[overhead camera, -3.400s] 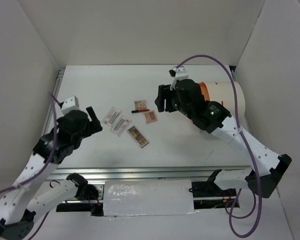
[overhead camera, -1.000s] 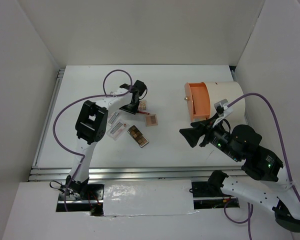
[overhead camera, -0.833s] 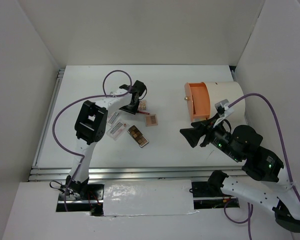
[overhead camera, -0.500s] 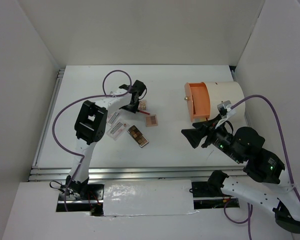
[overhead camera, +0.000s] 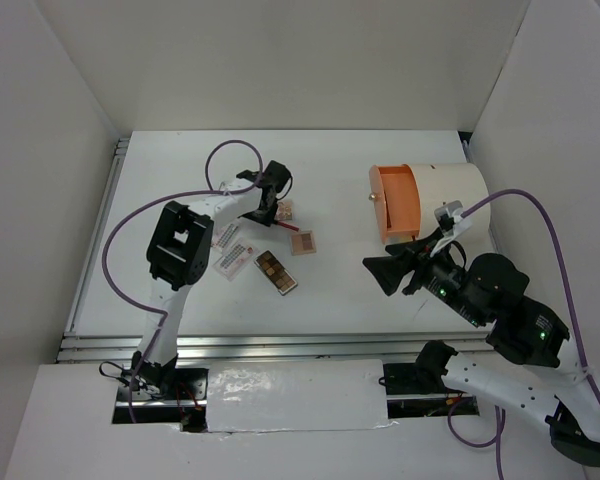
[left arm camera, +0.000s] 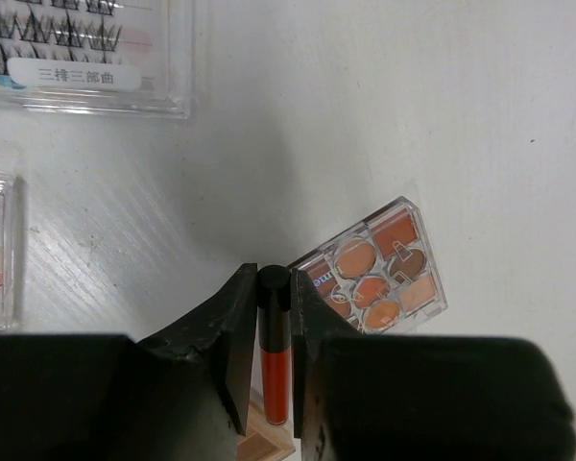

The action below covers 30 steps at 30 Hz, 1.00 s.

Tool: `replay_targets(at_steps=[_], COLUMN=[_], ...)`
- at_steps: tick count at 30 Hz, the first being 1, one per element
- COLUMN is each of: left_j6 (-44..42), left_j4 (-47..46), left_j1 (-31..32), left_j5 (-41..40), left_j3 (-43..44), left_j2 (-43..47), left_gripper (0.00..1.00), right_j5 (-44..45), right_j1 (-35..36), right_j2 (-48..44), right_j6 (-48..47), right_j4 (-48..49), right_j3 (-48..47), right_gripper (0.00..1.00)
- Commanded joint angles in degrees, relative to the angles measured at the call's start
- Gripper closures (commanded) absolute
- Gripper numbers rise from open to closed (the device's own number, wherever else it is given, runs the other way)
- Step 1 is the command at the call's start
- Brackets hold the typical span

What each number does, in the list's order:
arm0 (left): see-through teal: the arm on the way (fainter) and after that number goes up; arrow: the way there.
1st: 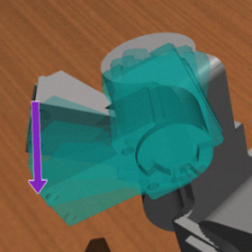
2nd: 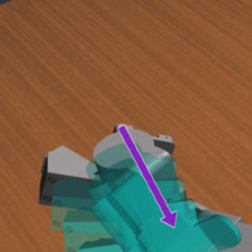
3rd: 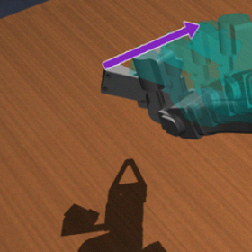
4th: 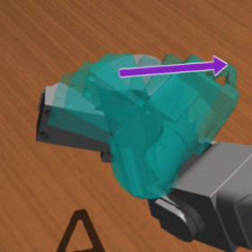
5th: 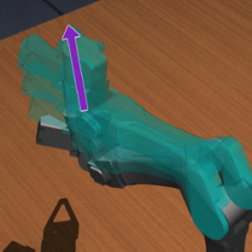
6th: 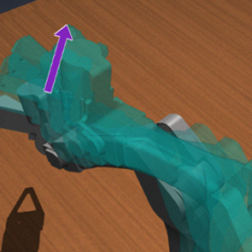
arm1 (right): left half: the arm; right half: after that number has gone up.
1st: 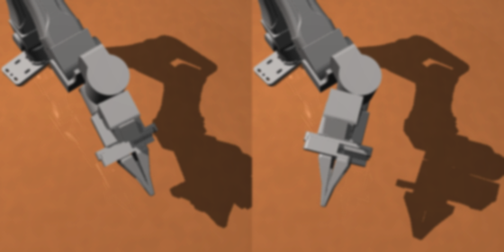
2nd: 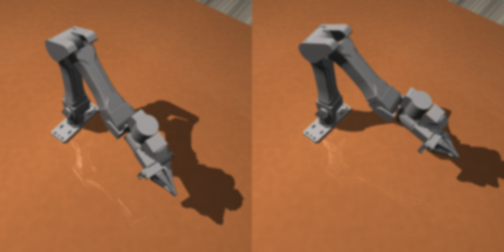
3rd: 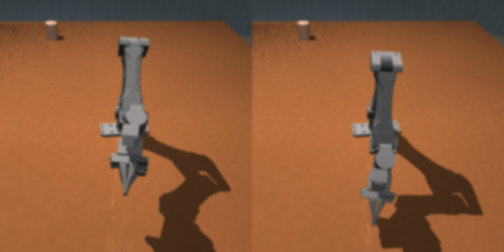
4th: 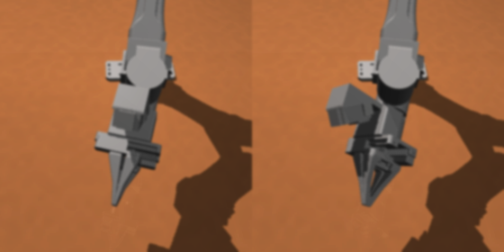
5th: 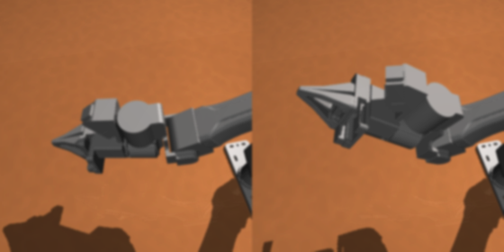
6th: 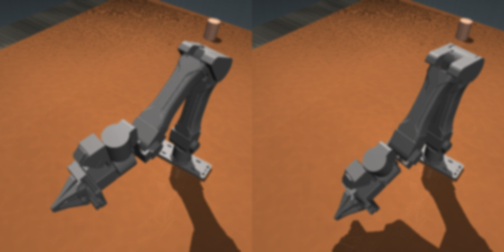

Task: Organize the makeup

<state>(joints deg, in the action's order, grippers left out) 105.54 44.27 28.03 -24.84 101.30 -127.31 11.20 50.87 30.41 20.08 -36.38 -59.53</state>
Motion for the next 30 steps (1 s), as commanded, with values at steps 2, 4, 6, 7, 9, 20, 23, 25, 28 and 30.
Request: replay_targets(at_steps=[2, 4, 6, 7, 9, 20, 23, 25, 28, 30], left_j6=[-4.9, -5.8, -7.8, -9.0, -10.3, -36.6, -44.1, -46.2, -46.6, -46.0], left_j4=[3.8, 2.0, -1.8, -3.5, -4.6, -23.2, -31.1, -33.3, -35.4, -39.9], left_j1=[-0.3, -0.1, 0.3, 0.3, 0.4, 3.4, 6.1, 7.9, 9.8, 10.5], left_j5=[-0.8, -1.1, -1.9, -2.1, -2.4, 2.4, 6.5, 11.6, 17.1, 19.6], left_j3=[-3.2, -5.0, -6.6, -6.7, -6.3, 1.7, 4.9, 9.0, 12.9, 13.1], left_j2=[2.3, 5.8, 9.5, 10.4, 12.9, 21.5, 22.5, 21.3, 19.4, 18.9], left_gripper=[0.88, 0.89, 0.9, 0.9, 0.9, 0.91, 0.91, 0.92, 0.93, 0.93], right_j5=[1.5, 1.9, 2.4, 2.7, 3.4, 10.3, 13.4, 15.2, 16.4, 16.4], right_j1=[0.5, 0.5, 0.4, 0.4, 0.4, 0.4, 0.4, 0.4, 0.4, 0.4], right_j2=[1.1, 1.8, 2.4, 2.5, 2.8, 1.1, 0.3, 0.2, -0.5, -0.9], right_j6=[-0.5, -0.2, -0.1, -0.1, 0.0, 2.8, 3.7, 4.4, 5.1, 5.1], right_j4=[2.5, 2.3, 2.1, 2.2, 2.3, -0.7, -2.8, -4.1, -5.5, -6.3], right_j3=[0.1, -0.1, -0.2, -0.2, 0.1, -3.8, -6.6, -8.4, -10.1, -11.0], right_gripper=[0.28, 0.28, 0.28, 0.28, 0.28, 0.3, 0.3, 0.3, 0.3, 0.3])
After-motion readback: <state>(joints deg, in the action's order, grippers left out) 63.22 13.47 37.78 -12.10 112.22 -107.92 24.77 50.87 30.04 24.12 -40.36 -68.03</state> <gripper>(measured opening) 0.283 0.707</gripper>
